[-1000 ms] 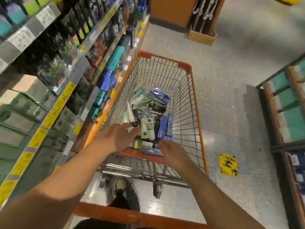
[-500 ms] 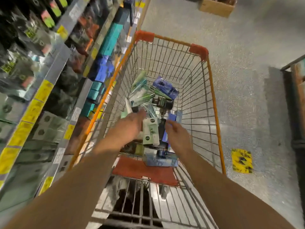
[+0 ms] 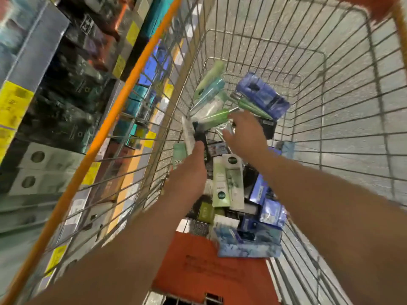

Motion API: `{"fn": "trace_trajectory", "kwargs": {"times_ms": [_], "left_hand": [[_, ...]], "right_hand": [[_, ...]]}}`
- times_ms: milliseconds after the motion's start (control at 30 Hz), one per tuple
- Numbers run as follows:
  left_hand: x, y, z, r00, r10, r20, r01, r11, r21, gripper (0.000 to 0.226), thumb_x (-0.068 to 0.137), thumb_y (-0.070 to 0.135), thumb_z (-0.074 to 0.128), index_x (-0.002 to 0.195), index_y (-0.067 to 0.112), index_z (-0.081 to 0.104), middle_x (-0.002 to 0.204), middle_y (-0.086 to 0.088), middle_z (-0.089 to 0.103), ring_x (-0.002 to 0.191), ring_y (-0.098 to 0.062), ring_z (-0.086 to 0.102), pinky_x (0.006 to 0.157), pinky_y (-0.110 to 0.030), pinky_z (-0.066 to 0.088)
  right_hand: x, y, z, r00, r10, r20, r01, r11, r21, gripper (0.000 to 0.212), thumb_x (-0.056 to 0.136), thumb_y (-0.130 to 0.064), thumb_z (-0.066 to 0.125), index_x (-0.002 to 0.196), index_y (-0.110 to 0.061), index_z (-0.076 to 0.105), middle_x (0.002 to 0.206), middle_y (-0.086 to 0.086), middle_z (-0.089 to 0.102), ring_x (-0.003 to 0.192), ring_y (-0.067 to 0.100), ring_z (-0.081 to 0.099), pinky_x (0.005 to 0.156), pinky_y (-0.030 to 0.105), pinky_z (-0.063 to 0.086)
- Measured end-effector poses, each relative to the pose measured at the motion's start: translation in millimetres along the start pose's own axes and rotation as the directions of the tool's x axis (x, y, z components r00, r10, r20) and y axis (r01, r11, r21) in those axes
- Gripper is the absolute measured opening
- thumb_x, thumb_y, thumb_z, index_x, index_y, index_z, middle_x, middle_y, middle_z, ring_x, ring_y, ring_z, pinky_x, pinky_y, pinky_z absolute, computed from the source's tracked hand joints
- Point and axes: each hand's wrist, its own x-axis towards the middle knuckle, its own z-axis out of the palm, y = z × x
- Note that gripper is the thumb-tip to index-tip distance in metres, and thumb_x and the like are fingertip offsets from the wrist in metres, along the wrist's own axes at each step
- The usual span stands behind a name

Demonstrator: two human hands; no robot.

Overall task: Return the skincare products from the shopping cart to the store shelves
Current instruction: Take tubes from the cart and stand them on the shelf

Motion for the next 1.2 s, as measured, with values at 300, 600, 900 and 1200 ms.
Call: {"fn": "trace_trajectory", "kwargs": {"times_ms": [300,600,900,1200], "left_hand": [[17.6,-14.5,28.8,0.983,-0.106,0.152,0.168,0.856,-0.488,0.068,0.099,0.073,0.014,0.137,0.036,0.057,0.124,-0.001,0.066,0.102,-0.021,0.061,0.110,-0.055,0.043],[11.0,-27.1,38.8,0.970,-0.109,0.219,0.204,0.855,-0.477,0.067,0.102,0.068,0.015,0.146,0.032,0.051,0.129,0.001,0.065,0.113,-0.024,0.061,0.111,-0.054,0.044],[12.4,-43.4,44.9,0.962,-0.152,0.229,0.234,0.888,-0.395,0.042,0.103,0.050,0.049,0.140,0.032,0.057,0.122,0.009,0.068,0.115,-0.015,0.063,0.107,-0.049,0.049],[-4.1,-33.8,32.4,0.977,-0.186,0.106,0.212,0.905,-0.370,0.022,0.102,0.041,0.048,0.083,0.037,0.059,0.107,0.011,0.065,0.117,-0.024,0.061,0.109,-0.051,0.047]], "right_hand": [[45.3,1.0,32.8,0.978,-0.088,0.191,0.130,0.967,-0.218,0.075,0.098,-0.023,0.060,0.162,-0.012,0.024,0.168,0.014,0.022,0.155,0.035,0.020,0.126,0.054,0.022],[43.8,10.1,46.2,0.989,-0.109,0.098,0.140,0.900,-0.412,0.059,0.093,-0.022,0.067,0.147,-0.014,0.044,0.151,0.024,0.041,0.144,0.045,0.033,0.122,0.058,0.026],[21.5,2.3,48.4,0.997,-0.070,0.039,0.079,0.928,-0.363,0.041,0.094,-0.018,0.065,0.132,-0.010,0.050,0.124,0.016,0.061,0.117,0.036,0.056,0.104,0.051,0.046],[-65.5,-20.9,50.9,0.922,0.385,-0.053,-0.360,0.897,0.256,0.043,0.105,-0.048,0.047,0.118,-0.009,0.055,0.106,0.012,0.063,0.093,0.032,0.062,0.077,0.048,0.055]]}}
